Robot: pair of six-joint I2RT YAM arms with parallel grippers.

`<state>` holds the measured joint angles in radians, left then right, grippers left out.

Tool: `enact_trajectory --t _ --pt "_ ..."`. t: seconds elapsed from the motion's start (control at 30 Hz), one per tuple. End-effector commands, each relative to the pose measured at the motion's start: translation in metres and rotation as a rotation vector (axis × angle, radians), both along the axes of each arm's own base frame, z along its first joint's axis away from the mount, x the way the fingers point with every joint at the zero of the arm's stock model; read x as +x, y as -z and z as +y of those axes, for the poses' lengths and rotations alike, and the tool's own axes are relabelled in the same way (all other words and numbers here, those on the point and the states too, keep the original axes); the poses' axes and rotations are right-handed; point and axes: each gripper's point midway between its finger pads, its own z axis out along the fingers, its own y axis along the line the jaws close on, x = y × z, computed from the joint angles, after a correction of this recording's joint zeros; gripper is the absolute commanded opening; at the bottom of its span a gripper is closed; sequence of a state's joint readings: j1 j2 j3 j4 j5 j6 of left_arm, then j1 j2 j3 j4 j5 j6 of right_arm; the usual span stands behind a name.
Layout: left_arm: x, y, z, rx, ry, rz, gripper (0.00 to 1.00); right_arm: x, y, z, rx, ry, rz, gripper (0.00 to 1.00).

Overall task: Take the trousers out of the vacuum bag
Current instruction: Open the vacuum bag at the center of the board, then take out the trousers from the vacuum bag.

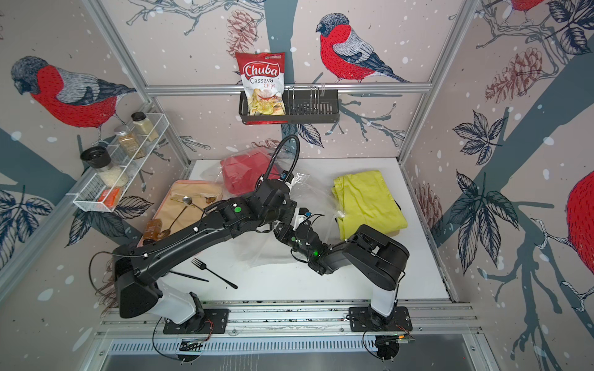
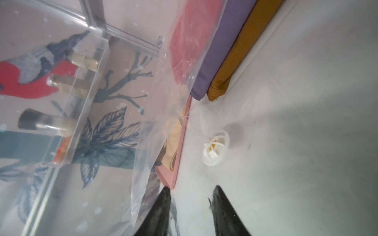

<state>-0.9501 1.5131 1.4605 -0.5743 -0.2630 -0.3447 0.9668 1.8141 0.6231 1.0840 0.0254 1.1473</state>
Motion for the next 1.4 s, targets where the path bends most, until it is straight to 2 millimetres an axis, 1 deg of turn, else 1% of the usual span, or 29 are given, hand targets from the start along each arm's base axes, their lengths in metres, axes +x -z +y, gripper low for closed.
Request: enact_trajectory --t 0.0,0.17,0.33,0.4,0.5,0.6,0.67,0.8,0.83,0.9,1.0,1.13,1.37 --pt "-0.011 -0.014 -0.014 -0.068 0.029 -0.009 0.0 0.012 -0.02 0.007 0.099 0.011 -0.003 0.36" --pt "-0.019 -0.027 -0.015 -0.075 0.032 -0.042 0.0 0.037 -0.02 0.013 0.124 0.052 0.026 0.36" --pt "-0.027 -0.051 -0.017 -0.106 0.05 -0.104 0.0 0.058 -0.022 0.023 0.137 0.081 0.036 0.36" --pt "-0.03 -0.056 -0.019 -0.114 0.059 -0.11 0.0 0.066 -0.02 0.027 0.136 0.089 0.042 0.36" --pt "-0.033 -0.057 -0.021 -0.109 0.063 -0.112 0.0 0.078 -0.017 0.033 0.136 0.104 0.045 0.36" --pt "-0.032 -0.055 -0.015 -0.083 0.043 -0.117 0.0 0.09 -0.013 0.036 0.123 0.129 0.053 0.36" --pt "-0.03 -0.056 -0.006 -0.057 0.015 -0.133 0.0 0.099 -0.012 0.035 0.121 0.151 0.059 0.36" --pt "-0.021 -0.057 0.025 0.036 -0.092 -0.179 0.0 0.113 -0.009 0.04 0.12 0.174 0.065 0.37" --pt "-0.02 -0.057 0.03 0.048 -0.104 -0.183 0.0 0.116 -0.008 0.042 0.12 0.176 0.068 0.37" --pt "-0.019 -0.058 0.04 0.058 -0.123 -0.186 0.0 0.122 -0.004 0.047 0.122 0.176 0.074 0.38" --pt "-0.019 -0.057 0.046 0.053 -0.135 -0.18 0.0 0.131 -0.001 0.054 0.131 0.181 0.08 0.39" --pt "-0.018 -0.055 0.05 0.039 -0.142 -0.171 0.0 0.141 0.004 0.063 0.134 0.189 0.089 0.4" --pt "-0.022 -0.059 0.04 -0.007 -0.096 -0.152 0.0 0.155 0.01 0.073 0.148 0.197 0.103 0.4"
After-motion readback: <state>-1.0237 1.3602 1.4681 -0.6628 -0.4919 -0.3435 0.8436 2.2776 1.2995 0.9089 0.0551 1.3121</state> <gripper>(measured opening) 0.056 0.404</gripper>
